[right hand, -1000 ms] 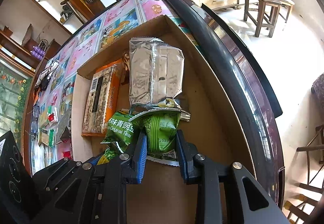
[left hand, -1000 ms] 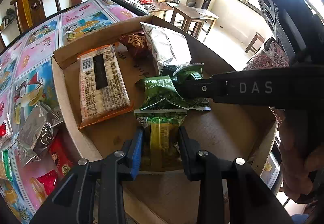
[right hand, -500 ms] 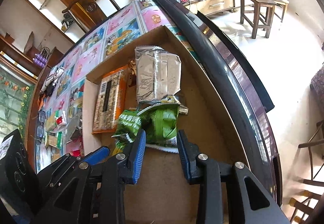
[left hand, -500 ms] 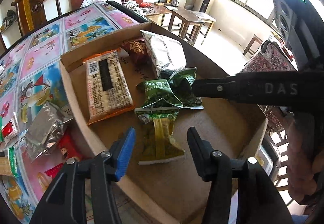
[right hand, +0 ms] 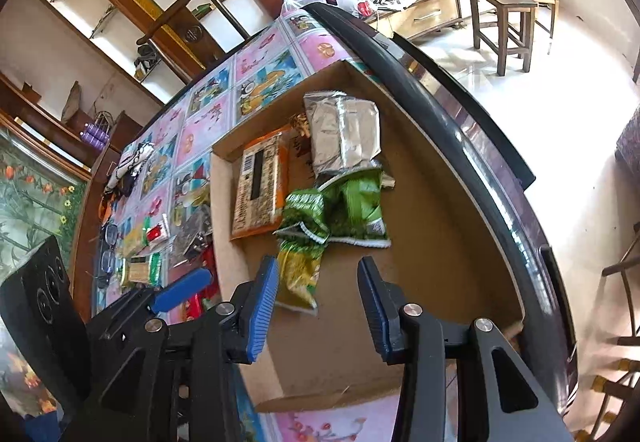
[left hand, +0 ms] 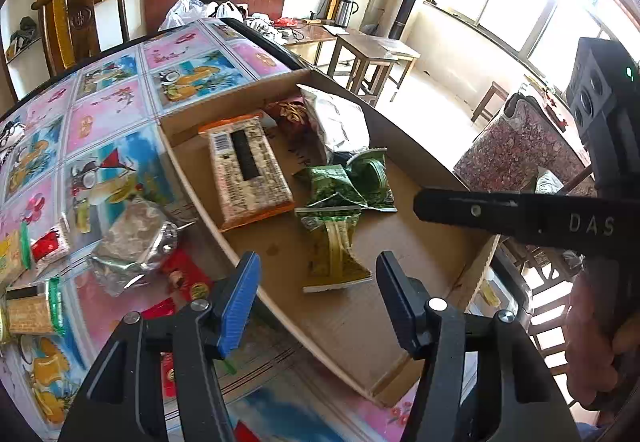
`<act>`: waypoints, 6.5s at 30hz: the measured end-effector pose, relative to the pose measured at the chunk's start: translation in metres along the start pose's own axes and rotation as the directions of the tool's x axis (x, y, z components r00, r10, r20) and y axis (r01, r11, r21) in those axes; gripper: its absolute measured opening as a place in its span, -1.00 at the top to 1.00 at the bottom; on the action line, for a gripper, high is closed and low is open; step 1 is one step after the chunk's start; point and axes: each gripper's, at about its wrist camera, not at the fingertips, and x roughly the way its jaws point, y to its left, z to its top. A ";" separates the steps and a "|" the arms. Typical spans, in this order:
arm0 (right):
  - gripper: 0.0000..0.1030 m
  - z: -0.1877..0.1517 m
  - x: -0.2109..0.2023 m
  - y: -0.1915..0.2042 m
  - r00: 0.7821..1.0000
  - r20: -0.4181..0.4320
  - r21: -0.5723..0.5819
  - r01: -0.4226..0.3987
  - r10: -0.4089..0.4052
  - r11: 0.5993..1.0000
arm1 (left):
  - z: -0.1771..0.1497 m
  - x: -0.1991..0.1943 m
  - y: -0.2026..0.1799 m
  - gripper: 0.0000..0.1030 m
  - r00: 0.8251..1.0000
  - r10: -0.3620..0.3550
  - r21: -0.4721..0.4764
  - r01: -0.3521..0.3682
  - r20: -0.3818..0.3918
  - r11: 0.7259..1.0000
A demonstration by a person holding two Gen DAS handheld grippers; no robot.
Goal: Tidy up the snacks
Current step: 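Move both open grippers back to the snacks on the table, then grasp the green Garlic peas bag with the left gripper, then grasp the long cracker pack with the right gripper, then carry the peas bag and cracker pack in both grippers over the box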
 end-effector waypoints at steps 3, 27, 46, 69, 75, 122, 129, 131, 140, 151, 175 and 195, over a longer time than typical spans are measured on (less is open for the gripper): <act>0.13 -0.005 -0.003 0.006 1.000 0.006 0.005 -0.004 0.004 1.000 | -0.002 -0.009 0.009 -0.15 1.000 -0.001 -0.010 0.001 0.008 1.000; 0.12 -0.045 0.059 0.144 0.983 -0.142 -0.202 -0.141 0.113 0.969 | -0.096 -0.108 0.195 -0.15 0.967 0.254 -0.354 -0.238 -0.002 0.905; 0.12 -0.055 0.058 0.124 0.984 -0.158 -0.163 -0.112 0.086 0.980 | -0.101 -0.079 0.269 -0.14 0.992 0.096 -0.407 -0.121 -0.082 0.905; 0.09 -0.059 0.056 0.131 0.982 -0.159 -0.177 -0.126 0.098 0.976 | -0.128 -0.090 0.194 -0.31 0.989 0.029 -0.117 -0.046 -0.144 0.992; 0.09 -0.060 0.053 0.129 0.985 -0.147 -0.172 -0.119 0.094 0.978 | -0.132 -0.111 0.175 -0.31 0.992 0.024 -0.016 -0.026 -0.127 1.000; -0.27 -0.044 0.223 0.323 0.901 -0.433 -0.654 -0.335 0.027 0.678 | -0.201 -0.140 0.229 0.39 0.949 0.296 -0.399 -0.313 -0.106 0.862; -0.17 -0.074 0.225 0.331 0.930 -0.359 -0.769 -0.245 -0.082 0.591 | -0.198 -0.138 0.233 0.40 0.950 0.300 -0.391 -0.311 -0.090 0.866; 0.01 -0.082 0.222 0.331 0.939 -0.324 -0.793 -0.204 -0.113 0.575 | -0.199 -0.138 0.233 0.40 0.950 0.302 -0.394 -0.307 -0.077 0.866; 0.03 -0.107 0.183 0.297 0.941 -0.337 -0.667 -0.203 -0.047 0.717 | -0.201 -0.141 0.232 0.42 0.963 0.265 -0.429 -0.260 -0.049 0.865; 0.03 -0.122 0.127 0.249 0.956 -0.286 -0.482 -0.197 0.059 0.854 | -0.174 -0.134 0.209 0.42 0.981 0.195 -0.337 -0.186 -0.008 0.923; 0.03 -0.080 0.016 0.109 0.991 -0.071 -0.278 -0.125 0.109 0.952 | -0.074 -0.088 0.082 0.42 0.998 0.053 -0.148 -0.049 0.026 0.988; 0.03 -0.038 -0.016 -0.014 0.996 0.027 0.000 -0.080 0.080 0.997 | -0.009 -0.001 -0.035 0.42 0.993 -0.095 0.030 0.097 -0.066 0.995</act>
